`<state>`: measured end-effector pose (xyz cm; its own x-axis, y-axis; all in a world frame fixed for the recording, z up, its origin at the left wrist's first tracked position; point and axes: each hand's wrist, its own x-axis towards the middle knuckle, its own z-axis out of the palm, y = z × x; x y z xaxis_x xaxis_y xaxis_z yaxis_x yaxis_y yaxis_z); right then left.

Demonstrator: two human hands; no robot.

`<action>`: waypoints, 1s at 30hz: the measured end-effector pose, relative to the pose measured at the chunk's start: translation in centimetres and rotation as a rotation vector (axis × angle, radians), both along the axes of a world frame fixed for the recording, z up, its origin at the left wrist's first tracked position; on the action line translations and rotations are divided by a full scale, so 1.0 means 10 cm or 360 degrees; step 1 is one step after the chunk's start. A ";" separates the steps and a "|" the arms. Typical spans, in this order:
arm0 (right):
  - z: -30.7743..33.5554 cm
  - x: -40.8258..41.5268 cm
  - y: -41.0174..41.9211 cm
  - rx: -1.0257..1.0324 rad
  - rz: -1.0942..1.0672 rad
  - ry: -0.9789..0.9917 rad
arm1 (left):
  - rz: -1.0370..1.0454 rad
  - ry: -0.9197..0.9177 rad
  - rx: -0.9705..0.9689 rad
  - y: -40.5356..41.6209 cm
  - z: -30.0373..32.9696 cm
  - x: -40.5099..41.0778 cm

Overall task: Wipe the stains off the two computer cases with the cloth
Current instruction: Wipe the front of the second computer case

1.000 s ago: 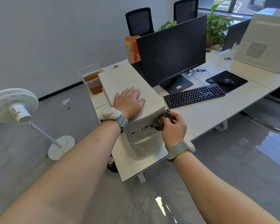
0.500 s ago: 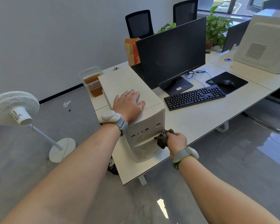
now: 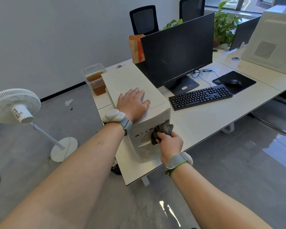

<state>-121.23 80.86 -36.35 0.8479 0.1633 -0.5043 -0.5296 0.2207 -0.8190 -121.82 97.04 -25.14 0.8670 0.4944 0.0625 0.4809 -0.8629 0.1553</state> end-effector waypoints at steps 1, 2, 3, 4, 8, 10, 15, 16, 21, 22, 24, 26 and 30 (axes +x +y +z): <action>0.01 -0.03 -0.02 0.0017 0.0002 -0.0060 | 0.0001 0.0004 0.0004 0.01 -0.01 0.00; -0.01 -0.06 -0.02 -0.0036 0.0024 -0.0128 | 0.0003 0.0007 0.0003 0.01 -0.02 0.01; -0.04 -0.08 -0.01 -0.0112 0.0071 -0.0151 | 0.0004 0.0009 -0.0002 0.02 -0.02 0.01; -0.05 -0.11 0.00 -0.0171 0.0122 -0.0118 | 0.0002 0.0011 -0.0004 0.02 -0.02 0.00; 0.05 -0.08 0.01 0.0010 0.0227 0.0129 | 0.0004 0.0007 -0.0024 0.00 -0.01 0.00; 0.05 -0.09 -0.02 0.0052 0.0245 0.0030 | 0.0004 -0.0004 -0.0015 -0.01 0.00 0.00; 0.04 -0.14 0.00 -0.0019 0.0343 0.0129 | -0.0005 -0.0018 0.0004 -0.01 0.01 0.00; 0.04 -0.16 -0.01 -0.0010 0.0346 0.0098 | 0.0001 -0.0012 -0.0007 -0.02 0.00 -0.01; 0.06 -0.21 0.00 -0.0195 0.0492 -0.0137 | -0.0016 -0.0003 0.0021 0.00 -0.02 0.00; 0.09 -0.20 0.03 -0.0202 0.0532 -0.0066 | -0.0015 -0.0009 0.0024 0.01 -0.01 0.01; 0.13 -0.21 0.04 -0.0204 0.0568 -0.0047 | -0.0005 -0.0003 0.0005 0.00 0.00 0.01; 0.13 -0.25 0.02 -0.0283 0.0610 -0.0277 | 0.0014 0.0003 -0.0002 -0.01 -0.01 0.00; 0.12 -0.31 0.03 -0.0422 0.0773 -0.0265 | 0.0001 -0.0004 0.0001 -0.01 -0.01 -0.01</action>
<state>-124.35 81.18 -35.10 0.7787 0.4397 -0.4475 -0.3783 -0.2400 -0.8940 -121.88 96.97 -25.22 0.8666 0.4946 0.0653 0.4807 -0.8629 0.1559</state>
